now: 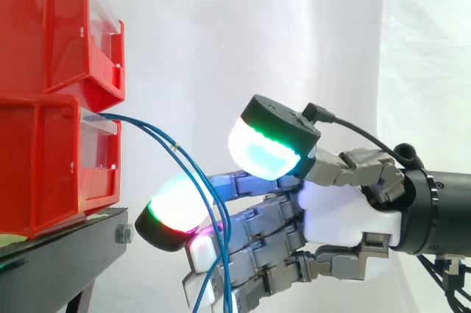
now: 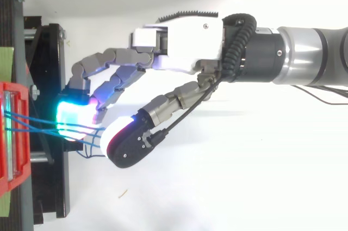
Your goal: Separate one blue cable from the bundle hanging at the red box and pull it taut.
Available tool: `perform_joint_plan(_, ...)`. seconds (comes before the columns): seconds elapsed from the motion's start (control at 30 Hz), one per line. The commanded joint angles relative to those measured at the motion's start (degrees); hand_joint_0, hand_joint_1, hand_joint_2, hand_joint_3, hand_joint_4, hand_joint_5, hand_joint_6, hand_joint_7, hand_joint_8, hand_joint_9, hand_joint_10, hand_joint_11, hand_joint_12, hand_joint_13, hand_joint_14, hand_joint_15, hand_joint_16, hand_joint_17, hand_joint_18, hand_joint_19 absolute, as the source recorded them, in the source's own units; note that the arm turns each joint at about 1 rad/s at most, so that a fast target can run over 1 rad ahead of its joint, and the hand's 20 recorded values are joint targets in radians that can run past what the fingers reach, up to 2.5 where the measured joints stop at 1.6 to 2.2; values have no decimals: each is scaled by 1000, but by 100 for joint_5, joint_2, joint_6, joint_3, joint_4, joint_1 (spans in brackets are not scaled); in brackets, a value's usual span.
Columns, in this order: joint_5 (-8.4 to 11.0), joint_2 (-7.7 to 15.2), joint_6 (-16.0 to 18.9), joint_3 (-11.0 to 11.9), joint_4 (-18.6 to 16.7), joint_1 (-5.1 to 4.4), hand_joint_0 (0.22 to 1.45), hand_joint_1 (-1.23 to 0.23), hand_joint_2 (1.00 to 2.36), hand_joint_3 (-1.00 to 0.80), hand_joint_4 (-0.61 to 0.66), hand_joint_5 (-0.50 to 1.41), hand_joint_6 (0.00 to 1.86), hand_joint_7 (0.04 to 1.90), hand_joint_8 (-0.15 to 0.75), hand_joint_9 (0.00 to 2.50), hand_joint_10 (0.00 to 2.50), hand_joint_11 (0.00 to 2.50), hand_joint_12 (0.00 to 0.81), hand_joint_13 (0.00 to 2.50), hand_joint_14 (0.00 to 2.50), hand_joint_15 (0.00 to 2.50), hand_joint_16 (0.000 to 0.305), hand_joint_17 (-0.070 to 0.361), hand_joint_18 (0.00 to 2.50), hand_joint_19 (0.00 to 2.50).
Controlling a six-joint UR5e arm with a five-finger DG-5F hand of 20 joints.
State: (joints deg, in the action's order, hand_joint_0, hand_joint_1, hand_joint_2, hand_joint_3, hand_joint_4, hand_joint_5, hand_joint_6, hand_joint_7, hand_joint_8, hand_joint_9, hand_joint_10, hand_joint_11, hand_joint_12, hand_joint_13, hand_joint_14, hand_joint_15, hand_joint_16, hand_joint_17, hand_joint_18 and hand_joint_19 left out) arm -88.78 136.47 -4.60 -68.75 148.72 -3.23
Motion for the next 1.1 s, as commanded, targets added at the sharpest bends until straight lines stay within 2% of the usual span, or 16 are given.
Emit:
perform_joint_plan(0.0, -69, 3, 47, -6, -80, -2, 588, -630, 1001, -478, 288, -182, 503, 1012, 345, 700, 11, 627, 413, 663, 12, 367, 53, 120, 684, 449)
perform_joint_plan(0.27, -86, -6, 74, 2, -212, 7, 591, -629, 1001, -477, 288, -179, 503, 1012, 345, 704, 14, 632, 411, 668, 13, 371, 53, 119, 686, 458)
perform_joint_plan(0.57, -280, -6, 74, 2, -299, 51, 594, -628, 1001, -478, 290, -175, 503, 1010, 346, 707, 14, 622, 410, 679, 12, 369, 52, 117, 698, 456)
perform_joint_plan(0.83, -271, 3, 56, 11, -379, 24, 595, -628, 1001, -477, 290, -173, 503, 1007, 347, 714, 11, 627, 410, 686, 12, 370, 52, 117, 702, 455)
perform_joint_plan(1.07, -289, 3, 47, 2, -379, 51, 596, -626, 1002, -476, 292, -172, 503, 1009, 348, 723, 16, 622, 410, 702, 13, 373, 52, 116, 707, 462)
